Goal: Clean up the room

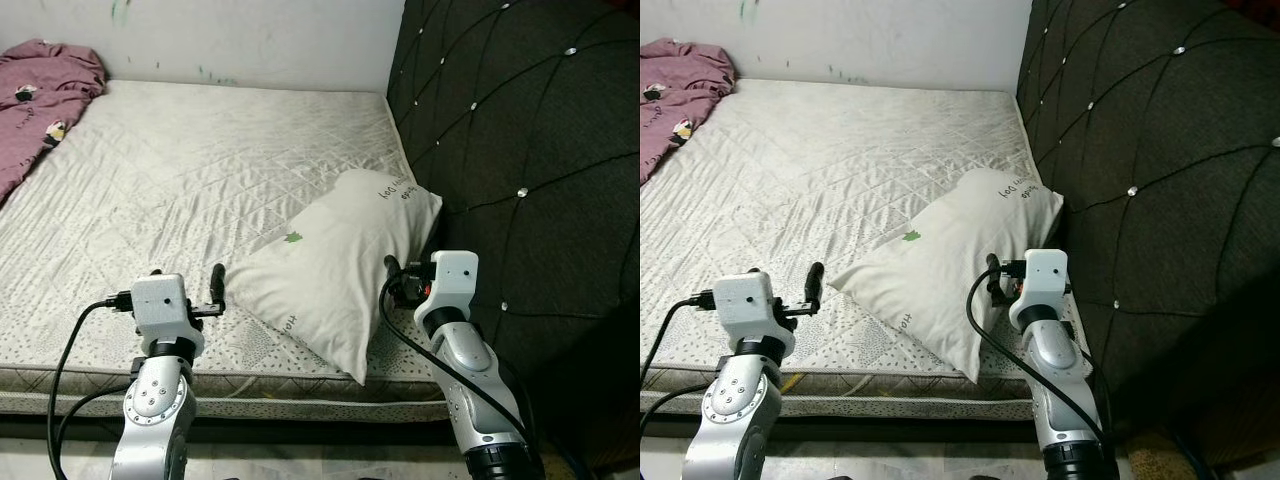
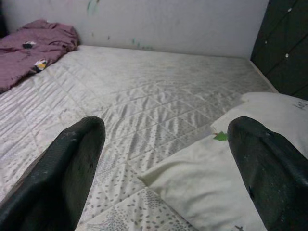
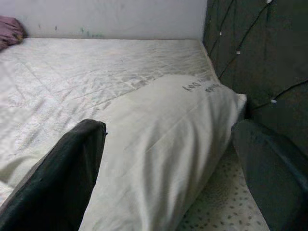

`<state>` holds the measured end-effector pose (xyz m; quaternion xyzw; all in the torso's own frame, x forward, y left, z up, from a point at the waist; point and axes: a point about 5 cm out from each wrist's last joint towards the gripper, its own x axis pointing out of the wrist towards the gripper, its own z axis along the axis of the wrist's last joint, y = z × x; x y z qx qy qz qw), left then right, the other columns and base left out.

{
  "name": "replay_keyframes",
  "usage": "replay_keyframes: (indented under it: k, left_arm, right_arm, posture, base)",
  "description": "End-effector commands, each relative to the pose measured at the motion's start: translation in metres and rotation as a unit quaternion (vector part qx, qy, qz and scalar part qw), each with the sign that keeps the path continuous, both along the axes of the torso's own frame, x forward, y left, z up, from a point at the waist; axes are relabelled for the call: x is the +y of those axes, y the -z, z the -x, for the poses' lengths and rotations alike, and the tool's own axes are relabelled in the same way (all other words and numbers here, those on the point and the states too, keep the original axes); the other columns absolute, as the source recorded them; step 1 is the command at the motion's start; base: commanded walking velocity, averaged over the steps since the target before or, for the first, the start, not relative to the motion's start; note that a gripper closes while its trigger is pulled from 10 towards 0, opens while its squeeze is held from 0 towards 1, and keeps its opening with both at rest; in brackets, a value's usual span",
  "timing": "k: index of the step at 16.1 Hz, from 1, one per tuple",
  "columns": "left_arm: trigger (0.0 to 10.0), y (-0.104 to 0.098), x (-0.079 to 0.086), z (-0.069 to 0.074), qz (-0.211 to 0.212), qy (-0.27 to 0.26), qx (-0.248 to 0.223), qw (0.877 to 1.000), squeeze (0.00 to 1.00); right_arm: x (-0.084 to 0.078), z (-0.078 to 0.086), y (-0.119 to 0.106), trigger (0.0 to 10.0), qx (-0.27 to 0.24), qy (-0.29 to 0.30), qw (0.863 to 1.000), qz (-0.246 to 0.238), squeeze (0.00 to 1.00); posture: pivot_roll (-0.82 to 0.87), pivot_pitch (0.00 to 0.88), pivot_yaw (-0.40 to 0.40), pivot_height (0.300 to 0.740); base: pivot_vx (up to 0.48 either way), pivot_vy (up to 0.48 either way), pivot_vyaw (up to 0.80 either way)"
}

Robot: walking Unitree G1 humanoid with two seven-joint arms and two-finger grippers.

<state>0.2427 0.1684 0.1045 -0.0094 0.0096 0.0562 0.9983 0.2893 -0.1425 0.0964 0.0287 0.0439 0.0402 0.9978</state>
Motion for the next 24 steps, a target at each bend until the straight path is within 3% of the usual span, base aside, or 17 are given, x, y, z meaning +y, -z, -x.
replay_keyframes:
  k: [1,10,19,24]
  left_arm:
    - [10.0,0.0,0.0003,-0.0006,0.004,-0.004,0.005,1.0,0.0]
    - [10.0,-0.0005,-0.0001,-0.0036,0.006,-0.002,0.004,1.0,0.0]
    - [10.0,-0.0051,-0.0035,-0.0034,0.007,0.032,-0.012,0.999,0.0]
    - [10.0,-0.0058,-0.0044,-0.0025,0.009,0.037,-0.014,0.999,0.0]
  right_arm:
    - [-0.0007,0.0,-0.004,10.0,-0.005,-0.002,1.0,0.001,0.0]
    - [-0.002,-0.0044,-0.0035,10.0,-0.001,-0.001,1.0,0.003,0.0]
    - [-0.0012,-0.0068,-0.0052,10.0,-0.011,0.001,1.0,0.005,0.0]
    - [-0.0024,-0.0068,-0.0042,10.0,-0.01,0.005,1.0,0.006,0.0]
  posture:
    - [0.0,0.074,-0.019,0.74]
    - [0.0,0.063,-0.023,0.74]
    - [0.0,0.058,-0.02,0.74]
    - [0.0,0.062,-0.02,0.74]
  base:
    - [0.0,0.0,0.0]
    - [0.0,0.0,-0.8]
    - [0.0,0.0,0.0]
    - [0.292,0.0,-0.32]
